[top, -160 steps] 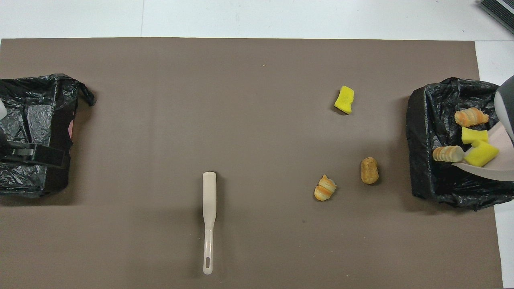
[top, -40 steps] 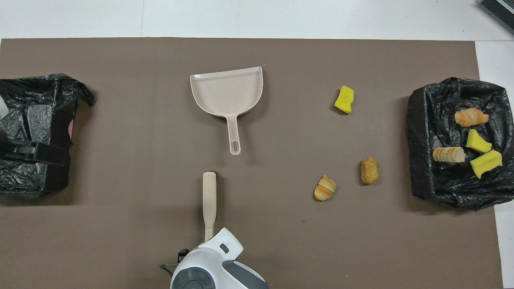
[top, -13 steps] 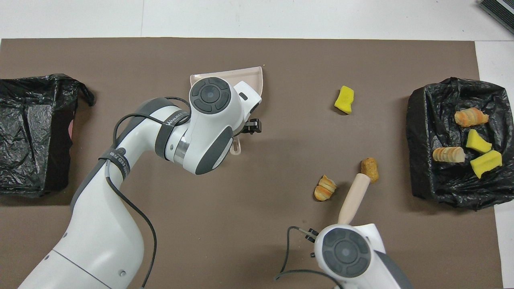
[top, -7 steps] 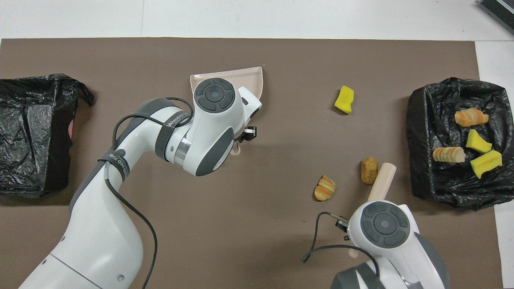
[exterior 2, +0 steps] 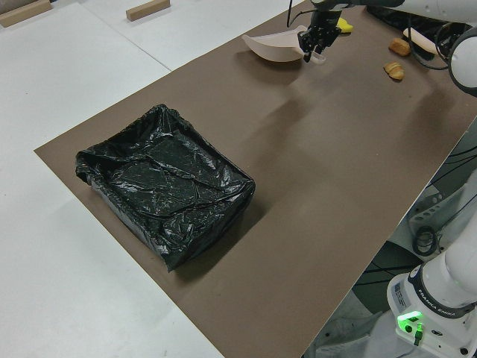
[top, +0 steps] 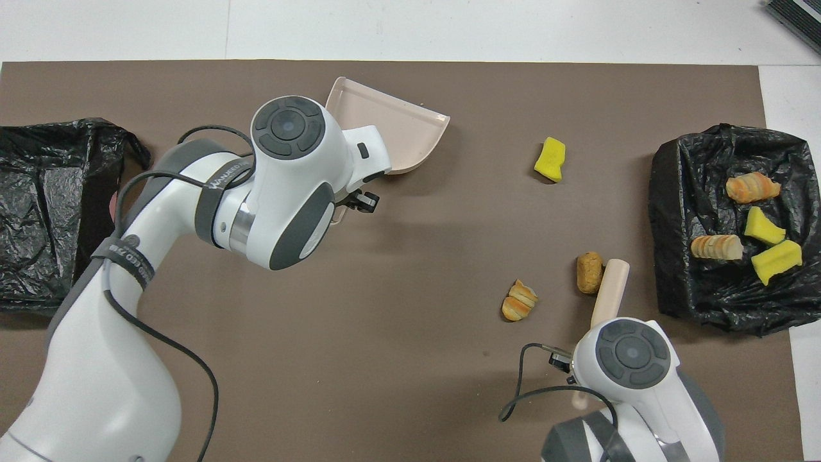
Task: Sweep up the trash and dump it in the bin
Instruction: 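Lift the dustpan with the left gripper while the right gripper lifts the brush, then sweep the sponge and rolls toward the dustpan with the right gripper's brush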
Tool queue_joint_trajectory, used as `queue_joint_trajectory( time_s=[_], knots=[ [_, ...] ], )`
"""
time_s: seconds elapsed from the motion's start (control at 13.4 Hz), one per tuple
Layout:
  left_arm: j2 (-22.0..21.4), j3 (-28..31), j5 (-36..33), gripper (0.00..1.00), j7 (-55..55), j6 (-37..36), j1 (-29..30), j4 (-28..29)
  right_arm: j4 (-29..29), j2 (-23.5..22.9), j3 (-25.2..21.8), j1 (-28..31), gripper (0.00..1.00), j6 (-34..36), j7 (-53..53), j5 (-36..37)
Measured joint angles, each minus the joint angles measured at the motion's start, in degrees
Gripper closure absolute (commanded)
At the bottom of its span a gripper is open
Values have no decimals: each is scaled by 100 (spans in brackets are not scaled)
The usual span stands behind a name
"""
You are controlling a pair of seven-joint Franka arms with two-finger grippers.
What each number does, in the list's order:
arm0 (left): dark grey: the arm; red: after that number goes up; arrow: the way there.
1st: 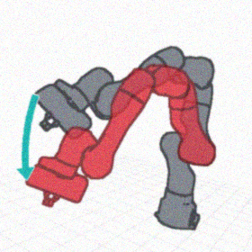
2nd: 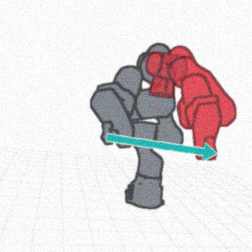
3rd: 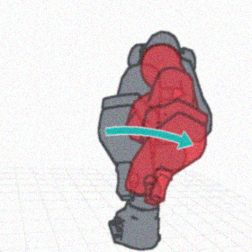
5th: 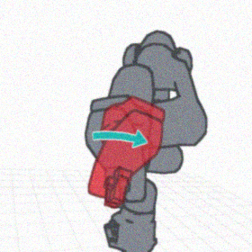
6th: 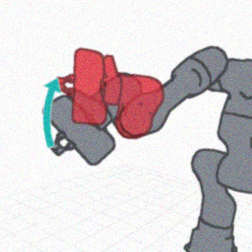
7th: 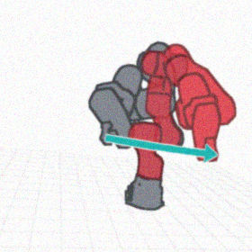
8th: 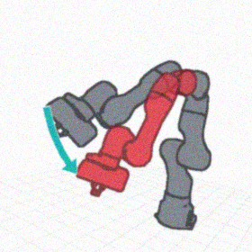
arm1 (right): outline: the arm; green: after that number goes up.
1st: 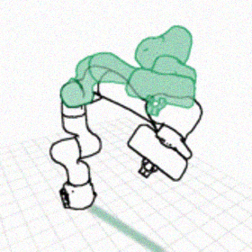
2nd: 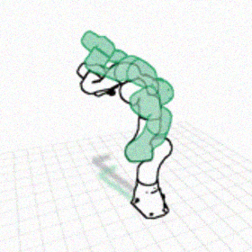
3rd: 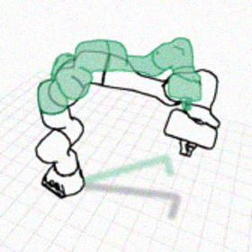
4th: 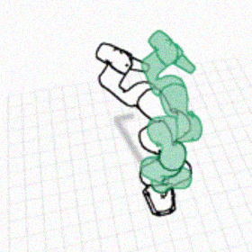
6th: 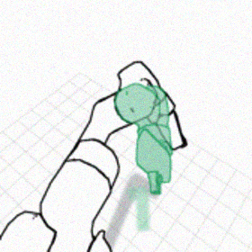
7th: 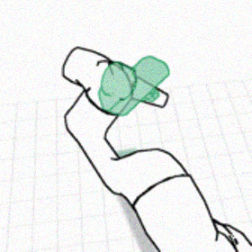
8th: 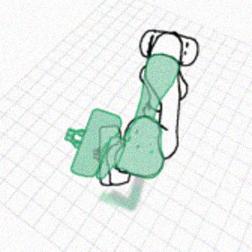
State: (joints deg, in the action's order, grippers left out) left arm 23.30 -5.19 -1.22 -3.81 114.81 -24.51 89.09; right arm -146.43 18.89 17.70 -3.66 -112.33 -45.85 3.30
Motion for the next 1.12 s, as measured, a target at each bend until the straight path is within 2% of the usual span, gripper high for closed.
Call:
queue_joint_trajectory(
  time_s=[0.22,0.45,0.75,0.97,1.12],
  knots=[
    [-699,13,-174,100,-2201,-450,350,342,27,-7,22,-297,100,-188,188,-565],
    [-1496,30,-300,100,-3743,-697,645,1065,102,-6,49,-863,100,-199,236,-910],
    [-1990,-33,-428,100,-4402,-615,638,1994,290,-47,53,-1078,100,-224,390,-1180],
    [-2289,-36,-433,100,-5000,-187,632,2765,841,-296,52,-1095,100,-73,396,-1189],
    [-2342,-54,-433,100,-5074,187,605,3122,1213,-425,34,-1060,100,-12,454,-969]
  ],
)
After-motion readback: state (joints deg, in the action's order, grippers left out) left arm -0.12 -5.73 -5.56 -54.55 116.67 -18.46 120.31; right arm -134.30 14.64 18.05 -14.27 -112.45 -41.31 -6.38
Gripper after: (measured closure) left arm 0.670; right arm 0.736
